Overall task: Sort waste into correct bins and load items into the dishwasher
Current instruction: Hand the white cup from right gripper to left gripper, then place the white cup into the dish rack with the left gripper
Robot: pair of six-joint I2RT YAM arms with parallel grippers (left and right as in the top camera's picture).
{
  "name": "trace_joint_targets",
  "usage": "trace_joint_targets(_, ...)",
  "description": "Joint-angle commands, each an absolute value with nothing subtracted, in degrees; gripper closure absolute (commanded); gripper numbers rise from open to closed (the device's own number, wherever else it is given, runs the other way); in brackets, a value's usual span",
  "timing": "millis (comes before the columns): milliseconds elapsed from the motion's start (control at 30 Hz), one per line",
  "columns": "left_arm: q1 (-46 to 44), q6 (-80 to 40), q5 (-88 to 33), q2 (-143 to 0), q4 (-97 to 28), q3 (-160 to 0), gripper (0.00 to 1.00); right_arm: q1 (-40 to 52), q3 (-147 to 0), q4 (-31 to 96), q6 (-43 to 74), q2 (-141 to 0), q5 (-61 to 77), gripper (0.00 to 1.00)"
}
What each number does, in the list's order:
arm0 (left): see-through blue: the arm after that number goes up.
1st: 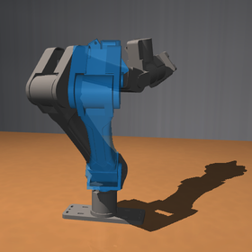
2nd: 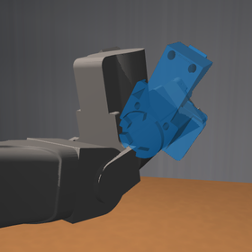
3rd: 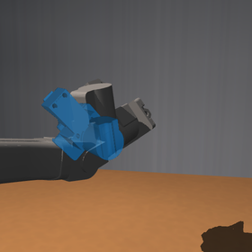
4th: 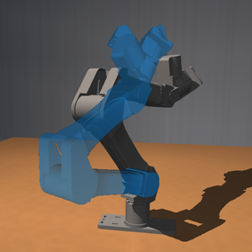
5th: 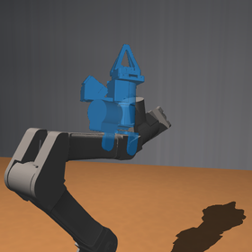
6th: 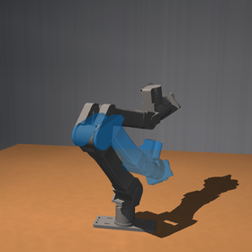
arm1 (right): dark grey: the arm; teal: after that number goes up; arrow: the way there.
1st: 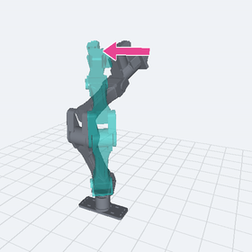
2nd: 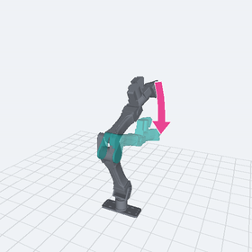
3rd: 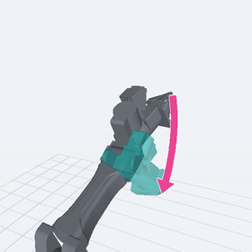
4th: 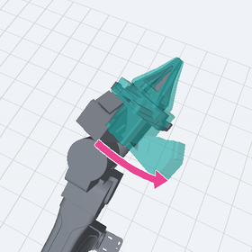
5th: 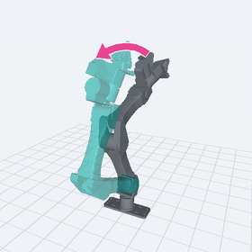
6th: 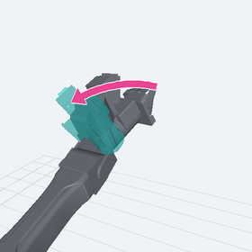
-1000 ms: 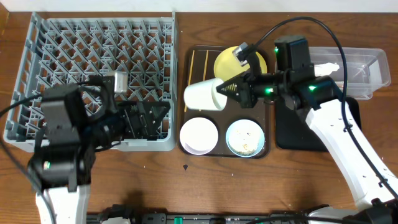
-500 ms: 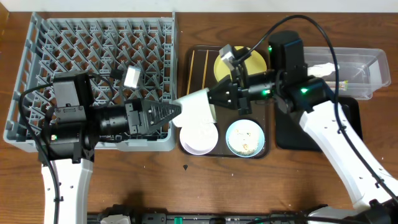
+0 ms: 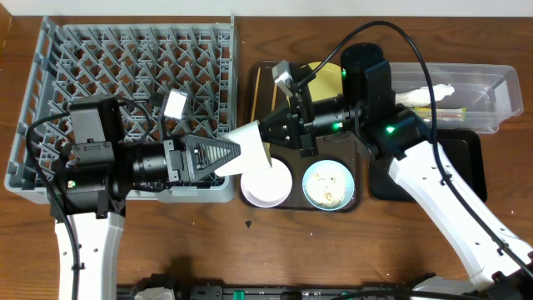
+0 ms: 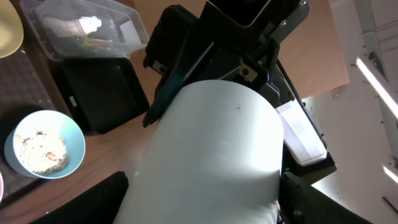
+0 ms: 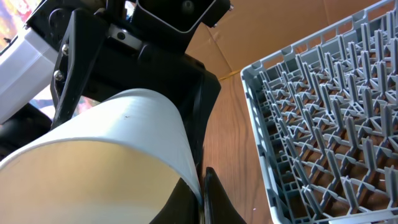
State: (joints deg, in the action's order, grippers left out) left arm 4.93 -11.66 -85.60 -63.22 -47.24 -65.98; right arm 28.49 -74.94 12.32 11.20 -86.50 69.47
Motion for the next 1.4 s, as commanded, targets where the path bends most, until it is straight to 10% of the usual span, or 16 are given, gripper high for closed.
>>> trace_joint_targets(0,4.67,-11.49,-89.58,-62.26,-47.46,-67.02,0.21,28.91,-75.29,11.11,13.93,-86.5,63.02,0.99)
trace_joint_targets(467,4.69,-11.49,-89.47,-62.04,-47.44,-67.02,0.41,29.04,-75.26,9.65,15.44,-86.5,60.88,0.97)
trace_joint_targets(667,4.69,-12.05,-85.03,-61.93,-47.48,-67.02,0.46,29.02,-75.26,9.72,15.4,-86.5,59.96,0.48)
trace_joint_targets(1033,5.87,-14.04,-49.01,-58.04,-56.12,-67.05,0.48,20.1,-75.29,21.76,15.77,-86.5,57.58,0.31)
trace_joint_targets(1367,15.75,-15.81,-13.85,-60.27,-64.25,-67.05,0.5,28.38,-75.26,43.75,11.27,-86.5,23.62,0.3)
